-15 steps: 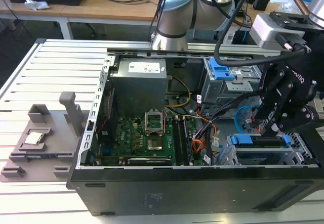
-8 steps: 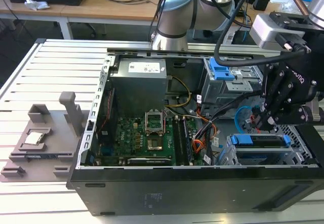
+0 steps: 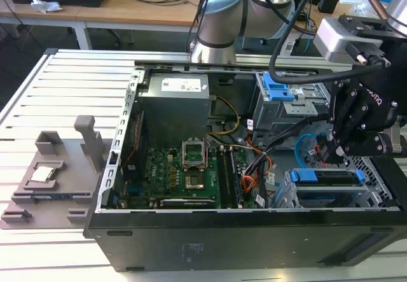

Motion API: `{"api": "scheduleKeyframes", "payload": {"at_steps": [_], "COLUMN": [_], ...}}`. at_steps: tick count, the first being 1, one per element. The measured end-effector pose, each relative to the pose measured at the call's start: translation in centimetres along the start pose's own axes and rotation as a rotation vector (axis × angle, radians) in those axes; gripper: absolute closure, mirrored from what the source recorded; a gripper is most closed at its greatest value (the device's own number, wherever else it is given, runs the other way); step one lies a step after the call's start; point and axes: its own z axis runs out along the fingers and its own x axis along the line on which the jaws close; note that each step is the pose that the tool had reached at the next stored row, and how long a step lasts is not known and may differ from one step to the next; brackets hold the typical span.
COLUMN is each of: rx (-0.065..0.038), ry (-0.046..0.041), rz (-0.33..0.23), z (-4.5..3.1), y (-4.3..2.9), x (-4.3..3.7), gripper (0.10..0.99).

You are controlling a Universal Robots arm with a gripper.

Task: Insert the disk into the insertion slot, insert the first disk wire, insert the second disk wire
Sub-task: 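Insert the disk into the insertion slot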

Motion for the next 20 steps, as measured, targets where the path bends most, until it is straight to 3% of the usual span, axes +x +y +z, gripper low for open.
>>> {"api": "scheduleKeyframes", "payload": {"at_steps": [3,11,15,20], "rx": [0.000,-0.008,-0.009,-0.010], "ry": [-0.0002,0.0015,0.0015,0.0016], "rz": [0.000,-0.001,-0.001,-0.001], "z": [0.01,0.00,0.46,1.65], "y": [-0.20,-2.00,-2.39,-2.67], "x": [-0.11,-0.78,-0.82,-0.87], "gripper": [0.980,0.980,0.980,0.980]}}
